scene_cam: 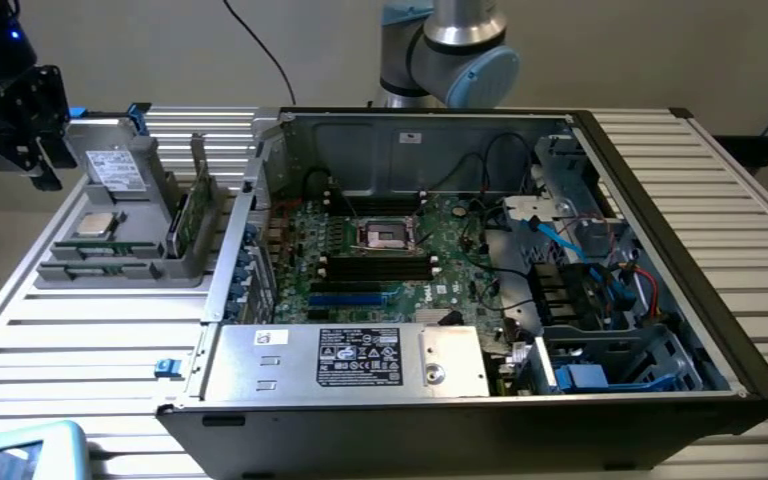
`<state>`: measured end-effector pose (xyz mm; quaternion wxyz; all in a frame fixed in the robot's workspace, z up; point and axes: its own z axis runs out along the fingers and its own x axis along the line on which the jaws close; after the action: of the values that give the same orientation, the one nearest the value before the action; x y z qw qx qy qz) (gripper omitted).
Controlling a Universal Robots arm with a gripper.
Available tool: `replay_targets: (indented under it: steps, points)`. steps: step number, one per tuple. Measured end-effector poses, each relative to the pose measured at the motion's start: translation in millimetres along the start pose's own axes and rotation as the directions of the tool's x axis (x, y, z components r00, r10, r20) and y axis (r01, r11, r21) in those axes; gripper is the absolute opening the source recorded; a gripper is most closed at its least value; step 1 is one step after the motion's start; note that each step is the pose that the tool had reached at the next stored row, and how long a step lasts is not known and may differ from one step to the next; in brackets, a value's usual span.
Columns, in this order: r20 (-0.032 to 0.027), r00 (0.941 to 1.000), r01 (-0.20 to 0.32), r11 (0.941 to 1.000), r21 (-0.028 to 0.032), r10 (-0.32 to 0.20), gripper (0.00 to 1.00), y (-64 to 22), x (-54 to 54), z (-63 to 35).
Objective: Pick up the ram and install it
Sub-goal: 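Pick up the ram and move it above insertion slot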
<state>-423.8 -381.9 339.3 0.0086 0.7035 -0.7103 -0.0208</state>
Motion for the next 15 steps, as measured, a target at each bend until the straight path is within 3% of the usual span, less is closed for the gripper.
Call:
replay_targets:
  steps: [3, 12, 15]
  points:
    - [0.0001, 1.0000, 0.000, 1.0000, 0.0001, 0.000, 0.43, -0.3, 0.0, 1.2]
    - [-0.0012, 1.0000, 0.000, 1.0000, 0.0002, 0.000, 0.43, -5.2, 0.0, 16.8]
    - [0.0009, 1.0000, 0.000, 1.0000, 0.0003, 0.000, 0.43, -4.7, 0.2, 22.4]
